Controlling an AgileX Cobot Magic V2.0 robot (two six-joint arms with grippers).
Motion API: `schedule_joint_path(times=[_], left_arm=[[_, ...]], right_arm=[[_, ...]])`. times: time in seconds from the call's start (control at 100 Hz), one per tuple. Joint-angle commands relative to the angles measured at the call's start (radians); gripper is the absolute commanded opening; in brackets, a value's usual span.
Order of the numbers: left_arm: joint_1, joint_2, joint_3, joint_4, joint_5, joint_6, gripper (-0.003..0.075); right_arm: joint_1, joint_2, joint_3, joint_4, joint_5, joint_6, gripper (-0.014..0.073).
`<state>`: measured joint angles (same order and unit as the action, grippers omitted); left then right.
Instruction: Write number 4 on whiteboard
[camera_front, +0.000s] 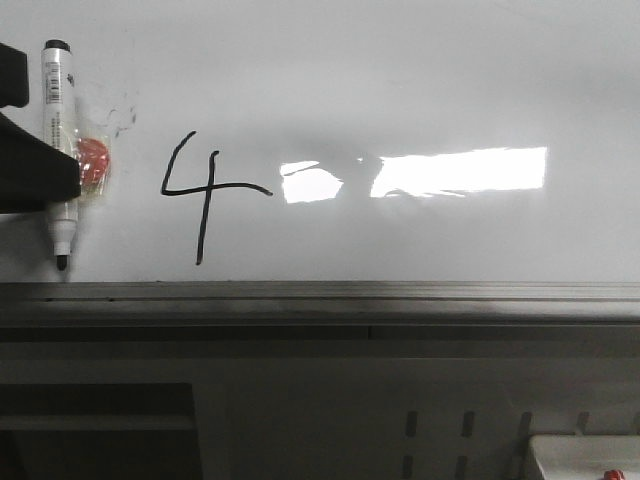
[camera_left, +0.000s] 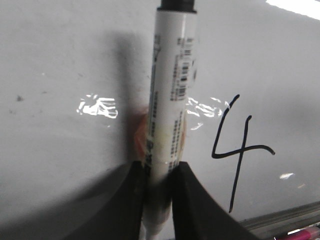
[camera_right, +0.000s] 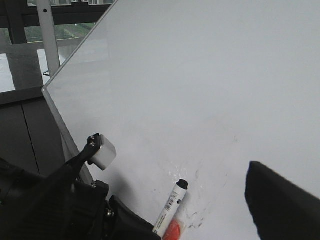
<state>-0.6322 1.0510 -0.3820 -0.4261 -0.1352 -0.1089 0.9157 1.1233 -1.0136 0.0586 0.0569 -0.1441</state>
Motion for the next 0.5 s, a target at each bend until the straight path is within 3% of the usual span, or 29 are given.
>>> schedule_joint_path(times=[0.0, 0.22, 0.27, 0.42, 0.49], left_arm=[[0.007, 0.011, -0.030, -0.017, -0.037, -0.008, -0.0020], [0.007, 0.011, -0.030, -0.015, -0.040, -0.008, -0.0009], [0.007, 0.009, -0.030, -0.012, -0.044, -0.008, 0.0034], [0.007, -0.025, -0.030, 0.002, -0.071, -0.008, 0.0273], [0.007, -0.052, -0.030, 0.005, -0.073, -0.008, 0.0309]], right_arm=[[-0.006, -0.025, -0.036, -0.014, -0.078, -0.008, 0.0613], [-0.006, -0.025, -0.036, -0.014, -0.070, -0.008, 0.0613], [-0.006, -0.025, -0.036, -0.014, -0.068, -0.008, 0.0613], [-0.006, -0.033, -0.036, -0.001, -0.028, -0.008, 0.0612], [-0.006, -0.042, -0.036, 0.001, -0.014, -0.008, 0.0612]])
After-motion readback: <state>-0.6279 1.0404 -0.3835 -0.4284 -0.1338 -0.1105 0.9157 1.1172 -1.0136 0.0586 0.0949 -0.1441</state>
